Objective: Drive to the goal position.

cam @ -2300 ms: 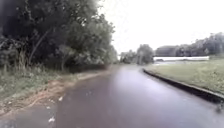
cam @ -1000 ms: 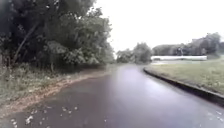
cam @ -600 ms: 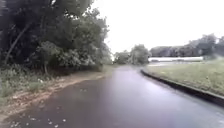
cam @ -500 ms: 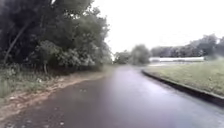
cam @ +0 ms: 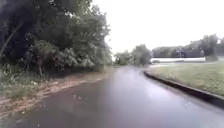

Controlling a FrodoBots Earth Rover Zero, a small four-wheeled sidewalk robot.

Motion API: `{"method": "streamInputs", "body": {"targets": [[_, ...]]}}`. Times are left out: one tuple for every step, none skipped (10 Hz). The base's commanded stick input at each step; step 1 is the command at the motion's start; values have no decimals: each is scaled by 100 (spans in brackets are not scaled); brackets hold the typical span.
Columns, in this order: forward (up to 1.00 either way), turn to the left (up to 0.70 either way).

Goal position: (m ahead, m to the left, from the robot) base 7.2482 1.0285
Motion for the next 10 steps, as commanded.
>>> {"method": "streamInputs", "body": {"targets": [[70,0],[70,0],[70,0],[70,-5],[70,-11],[70,-14],[70,-13],[70,-13],[70,-12],[70,-12]]}}
